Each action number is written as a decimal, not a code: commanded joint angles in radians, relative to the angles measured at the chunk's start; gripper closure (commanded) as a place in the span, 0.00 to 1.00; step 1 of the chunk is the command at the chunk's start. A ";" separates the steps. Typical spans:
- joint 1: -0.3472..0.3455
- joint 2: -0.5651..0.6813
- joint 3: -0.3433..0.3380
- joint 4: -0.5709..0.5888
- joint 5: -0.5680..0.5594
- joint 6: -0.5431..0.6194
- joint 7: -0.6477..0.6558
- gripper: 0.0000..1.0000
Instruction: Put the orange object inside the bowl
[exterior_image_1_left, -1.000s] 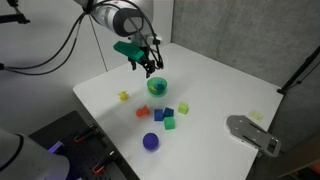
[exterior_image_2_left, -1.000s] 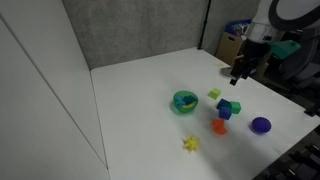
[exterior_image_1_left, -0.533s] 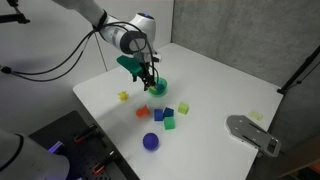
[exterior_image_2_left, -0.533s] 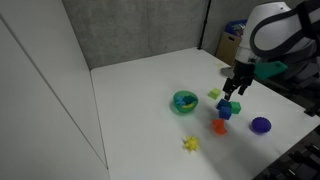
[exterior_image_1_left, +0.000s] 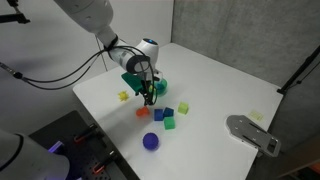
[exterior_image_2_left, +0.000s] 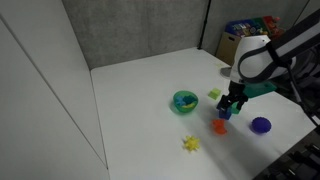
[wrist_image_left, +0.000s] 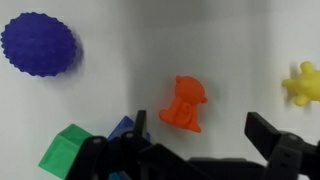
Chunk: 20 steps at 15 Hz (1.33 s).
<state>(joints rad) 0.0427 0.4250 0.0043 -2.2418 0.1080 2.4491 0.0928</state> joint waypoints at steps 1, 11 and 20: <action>-0.006 0.095 -0.002 0.056 0.011 0.067 0.036 0.00; 0.014 0.292 0.012 0.193 0.016 0.125 0.083 0.00; 0.040 0.361 -0.001 0.250 -0.003 0.096 0.099 0.00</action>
<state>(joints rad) 0.0698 0.7666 0.0129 -2.0256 0.1080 2.5702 0.1694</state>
